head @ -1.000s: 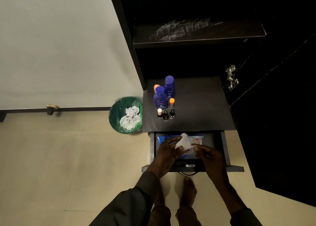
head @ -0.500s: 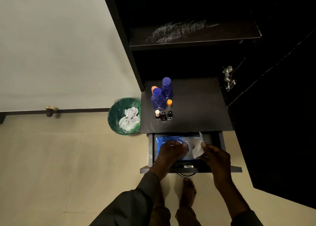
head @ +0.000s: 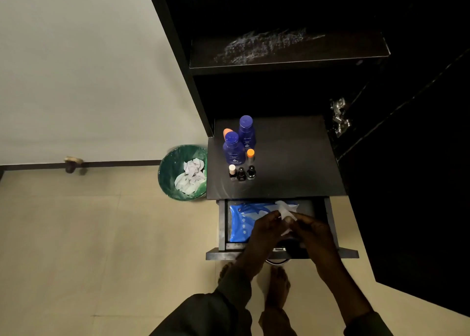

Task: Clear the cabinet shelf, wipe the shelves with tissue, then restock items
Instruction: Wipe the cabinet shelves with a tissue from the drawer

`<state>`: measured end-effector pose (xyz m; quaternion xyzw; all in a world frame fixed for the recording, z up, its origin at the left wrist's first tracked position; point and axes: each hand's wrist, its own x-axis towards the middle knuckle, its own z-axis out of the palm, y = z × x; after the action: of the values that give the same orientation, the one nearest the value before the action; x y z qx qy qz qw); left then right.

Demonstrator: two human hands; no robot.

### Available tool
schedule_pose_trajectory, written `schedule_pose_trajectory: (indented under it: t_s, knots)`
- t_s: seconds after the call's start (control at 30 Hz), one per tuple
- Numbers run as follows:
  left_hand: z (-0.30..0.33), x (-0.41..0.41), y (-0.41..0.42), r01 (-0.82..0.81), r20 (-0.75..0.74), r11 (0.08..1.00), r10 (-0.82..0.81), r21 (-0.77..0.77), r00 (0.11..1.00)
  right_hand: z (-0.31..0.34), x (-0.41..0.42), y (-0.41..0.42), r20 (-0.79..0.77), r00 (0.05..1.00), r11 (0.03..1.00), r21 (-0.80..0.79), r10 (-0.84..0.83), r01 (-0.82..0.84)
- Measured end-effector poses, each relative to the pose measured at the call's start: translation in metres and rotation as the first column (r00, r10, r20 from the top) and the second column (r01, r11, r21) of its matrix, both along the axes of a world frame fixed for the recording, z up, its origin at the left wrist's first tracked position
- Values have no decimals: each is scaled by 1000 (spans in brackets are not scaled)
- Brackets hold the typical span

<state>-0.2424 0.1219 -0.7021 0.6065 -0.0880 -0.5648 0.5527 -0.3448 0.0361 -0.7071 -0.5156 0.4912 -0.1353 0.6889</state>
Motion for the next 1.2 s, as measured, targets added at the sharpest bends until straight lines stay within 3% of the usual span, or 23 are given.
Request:
schedule_pose_trajectory:
  t_s: [0.1,0.37,0.43,0.5,0.57,0.63,0.73,0.9,0.97,1.07,1.2]
  knots:
    - [1,1,0,-21,-19,998,22,62,1000,-2,1,-1,-35,993,989,-97,109,-112]
    - [-4,8,2,-110,-125,992,117,59,985,-11,-6,0,-52,988,977,-165,-148,137]
    - [-11,5,0,-187,-166,980,196,69,966,-16,-10,-2,-7,959,956,-72,-284,283]
    - [-14,3,-2,-344,-274,930,367,131,889,-16,-16,-7,75,886,881,175,-458,440]
    - [-15,2,-4,-446,-371,878,477,172,797,-11,-20,-10,119,808,769,413,-577,488]
    - [-12,1,-3,-476,-417,863,501,171,758,-4,-21,-10,131,761,699,516,-635,495]
    - [-8,0,-4,-485,-444,856,511,180,736,2,-16,-9,151,746,691,528,-649,494]
    - [-2,1,-4,-485,-472,853,514,192,717,2,-10,-7,76,847,797,392,-526,460]
    - [-2,3,-4,-430,-429,886,462,174,776,1,-10,-7,69,867,829,337,-494,445]
    - [-3,4,-3,-264,-173,938,305,227,936,1,-12,-5,83,866,838,313,-493,447]
    - [-15,1,7,-89,54,975,80,206,995,-2,-16,-5,80,873,845,306,-482,439]
